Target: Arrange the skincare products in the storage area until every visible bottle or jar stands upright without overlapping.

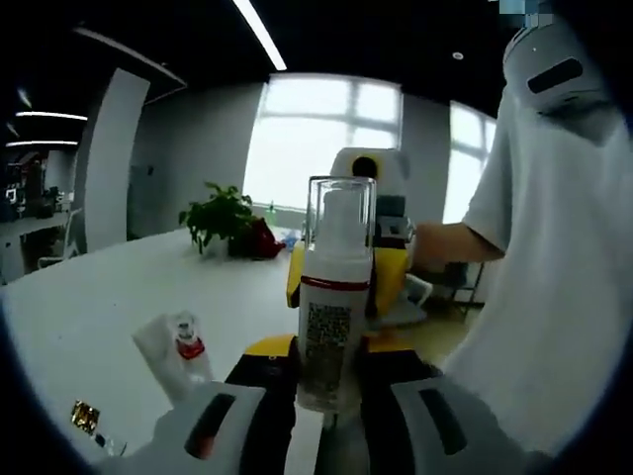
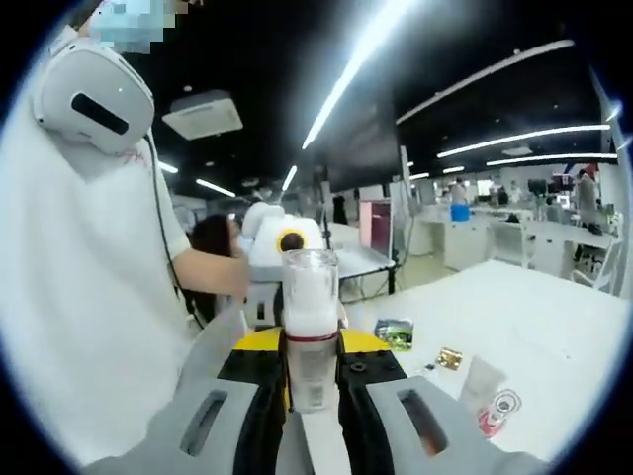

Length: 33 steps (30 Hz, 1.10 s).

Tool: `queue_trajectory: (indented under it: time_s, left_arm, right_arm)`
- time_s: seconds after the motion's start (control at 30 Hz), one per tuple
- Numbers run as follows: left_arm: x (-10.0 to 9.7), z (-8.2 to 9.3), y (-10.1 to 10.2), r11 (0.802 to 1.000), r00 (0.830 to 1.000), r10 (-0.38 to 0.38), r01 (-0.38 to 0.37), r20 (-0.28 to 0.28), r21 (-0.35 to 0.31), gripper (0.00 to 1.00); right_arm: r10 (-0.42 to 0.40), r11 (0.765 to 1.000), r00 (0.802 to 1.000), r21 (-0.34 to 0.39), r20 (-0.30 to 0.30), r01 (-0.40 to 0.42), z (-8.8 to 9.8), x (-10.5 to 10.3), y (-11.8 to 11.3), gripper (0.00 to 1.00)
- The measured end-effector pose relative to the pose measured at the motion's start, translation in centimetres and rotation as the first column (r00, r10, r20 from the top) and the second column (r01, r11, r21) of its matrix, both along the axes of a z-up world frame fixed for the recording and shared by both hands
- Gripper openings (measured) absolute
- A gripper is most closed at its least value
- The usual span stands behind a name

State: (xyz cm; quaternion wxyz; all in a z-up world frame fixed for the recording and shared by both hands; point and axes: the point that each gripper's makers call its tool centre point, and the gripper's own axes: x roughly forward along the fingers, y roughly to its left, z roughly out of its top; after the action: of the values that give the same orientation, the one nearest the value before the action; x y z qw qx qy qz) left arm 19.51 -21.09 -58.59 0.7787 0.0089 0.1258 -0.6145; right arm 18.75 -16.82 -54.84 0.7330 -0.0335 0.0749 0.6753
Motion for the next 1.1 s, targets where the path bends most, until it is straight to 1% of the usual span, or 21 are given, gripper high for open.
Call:
queue_trajectory:
  time_s: [0.13,0.23,0.3,0.37,0.47,0.6,0.7,0.73,0.77,0.87,0.9,0.93,1.07,1.1]
  left_arm:
    - [0.3,-1.9,0.0,0.998,1.000,-0.005,0.004,0.010,0.061,0.22]
    - [0.6,-3.6,0.0,0.993,1.000,-0.012,0.009,0.019,0.116,0.22]
    - [0.8,-4.5,0.0,0.990,1.000,-0.014,0.011,0.022,0.143,0.22]
    - [1.0,-5.4,0.0,0.986,1.000,-0.017,0.013,0.021,0.169,0.22]
    - [1.3,-6.5,0.1,0.980,1.000,-0.019,0.015,0.018,0.198,0.22]
    - [1.7,-7.8,0.2,0.974,1.000,-0.022,0.018,0.014,0.225,0.22]
    - [2.1,-9.2,0.2,0.966,0.999,-0.029,0.024,0.013,0.258,0.22]
    - [2.2,-9.5,0.2,0.964,0.999,-0.029,0.024,0.016,0.266,0.22]
    - [2.5,-10.1,0.2,0.960,1.000,-0.024,0.018,0.020,0.279,0.22]
    - [3.1,-11.3,0.1,0.953,0.999,-0.017,0.007,0.030,0.302,0.22]
    - [3.5,-12.2,0.2,0.951,0.999,-0.016,0.005,0.034,0.309,0.22]
    - [3.6,-12.4,0.2,0.950,0.999,-0.018,0.006,0.036,0.312,0.22]
    - [4.1,-14.3,0.2,0.940,0.999,-0.029,0.014,0.038,0.341,0.22]
    - [4.0,-14.4,0.2,0.938,0.999,-0.032,0.016,0.040,0.346,0.22]
  right_arm:
    - [-0.013,0.999,1.000,-0.038,0.006,0.014,-1.8,0.5,0.0,0.18]
    - [-0.020,0.997,1.000,-0.072,0.006,0.020,-3.2,0.8,0.0,0.18]
    - [-0.020,0.994,1.000,-0.104,0.016,0.022,-4.4,1.1,0.1,0.18]
    - [-0.021,0.992,1.000,-0.122,0.019,0.023,-5.1,1.3,0.2,0.18]
    - [-0.024,0.989,0.999,-0.143,0.023,0.027,-6.5,1.7,0.2,0.18]
    - [-0.033,0.988,0.999,-0.153,0.020,0.036,-7.9,2.2,0.1,0.18]
    - [-0.041,0.985,0.999,-0.168,0.026,0.045,-9.2,2.5,-0.1,0.18]
    - [-0.042,0.984,0.999,-0.171,0.028,0.046,-9.4,2.6,-0.1,0.18]
    - [-0.048,0.982,0.998,-0.180,0.042,0.055,-9.9,2.8,-0.3,0.18]
    - [-0.066,0.977,0.996,-0.198,0.056,0.076,-11.1,3.3,-0.5,0.18]
    - [-0.071,0.976,0.996,-0.204,0.060,0.081,-11.6,3.5,-0.6,0.18]
    - [-0.072,0.975,0.996,-0.206,0.060,0.083,-11.7,3.5,-0.6,0.18]
    - [-0.084,0.967,0.995,-0.237,0.055,0.095,-13.6,4.0,-1.0,0.18]
    - [-0.086,0.965,0.995,-0.244,0.053,0.096,-13.9,4.0,-1.1,0.18]
